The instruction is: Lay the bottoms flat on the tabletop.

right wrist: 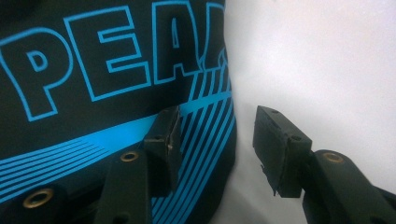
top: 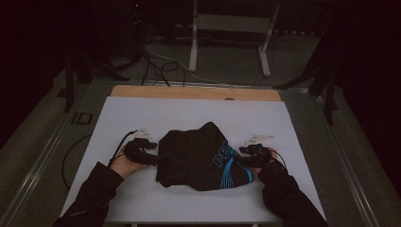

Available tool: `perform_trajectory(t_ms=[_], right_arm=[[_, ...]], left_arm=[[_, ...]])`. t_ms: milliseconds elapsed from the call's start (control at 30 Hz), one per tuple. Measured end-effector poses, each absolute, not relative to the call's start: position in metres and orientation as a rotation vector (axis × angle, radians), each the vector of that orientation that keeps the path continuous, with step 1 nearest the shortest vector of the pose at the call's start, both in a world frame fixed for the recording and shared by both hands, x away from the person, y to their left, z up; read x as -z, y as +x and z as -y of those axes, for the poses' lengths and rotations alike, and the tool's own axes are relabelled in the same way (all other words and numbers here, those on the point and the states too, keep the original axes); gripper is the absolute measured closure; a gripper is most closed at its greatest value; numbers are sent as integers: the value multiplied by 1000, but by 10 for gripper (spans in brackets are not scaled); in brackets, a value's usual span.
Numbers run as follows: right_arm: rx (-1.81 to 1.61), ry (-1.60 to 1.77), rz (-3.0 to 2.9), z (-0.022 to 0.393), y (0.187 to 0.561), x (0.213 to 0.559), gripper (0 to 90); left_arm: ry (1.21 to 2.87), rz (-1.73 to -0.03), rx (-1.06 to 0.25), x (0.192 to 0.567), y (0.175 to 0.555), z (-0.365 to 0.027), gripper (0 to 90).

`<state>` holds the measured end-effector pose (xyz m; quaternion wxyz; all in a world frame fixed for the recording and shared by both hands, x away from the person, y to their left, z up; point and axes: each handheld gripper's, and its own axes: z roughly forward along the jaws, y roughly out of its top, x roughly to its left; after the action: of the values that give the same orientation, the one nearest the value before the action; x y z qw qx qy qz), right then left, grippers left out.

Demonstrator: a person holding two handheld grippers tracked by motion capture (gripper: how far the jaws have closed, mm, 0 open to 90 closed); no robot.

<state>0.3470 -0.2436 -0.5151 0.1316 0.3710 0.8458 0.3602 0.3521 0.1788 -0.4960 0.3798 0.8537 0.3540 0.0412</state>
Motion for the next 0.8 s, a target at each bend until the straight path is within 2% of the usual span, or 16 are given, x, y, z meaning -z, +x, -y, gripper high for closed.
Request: perform_trajectory(t_ms=[100,233,300,333,367,400,467,533,800], right_arm=[[-1022,1081,-2471,241,347,518,530],[-999,1060,-2478,239,345,520,578],[-1001,1023,-2489,236,342,519,681],[-1001,1023,-2489,236,342,519,681],[-1008,1015,-2504,235,342,519,750],[-1008,1015,-2504,235,342,519,750],[-1013,1015,-2507,235,341,519,778],[-1026,1011,-2506,233,340,519,878],[-1047,998,-2439,238,339,506,887]], left_arm=[[2197,-892,-87,500,354,-176,330],[2216,-868,-93,502,352,-173,473],[2213,-865,-96,502,352,-173,631],[2215,-865,-97,502,352,-173,631],[2216,-862,-91,503,352,-174,743],[2221,-858,-96,503,352,-173,743],[2226,-855,-97,503,351,-173,865],[2224,-835,-118,501,350,-173,893],[2215,-856,-171,487,352,-177,899]])
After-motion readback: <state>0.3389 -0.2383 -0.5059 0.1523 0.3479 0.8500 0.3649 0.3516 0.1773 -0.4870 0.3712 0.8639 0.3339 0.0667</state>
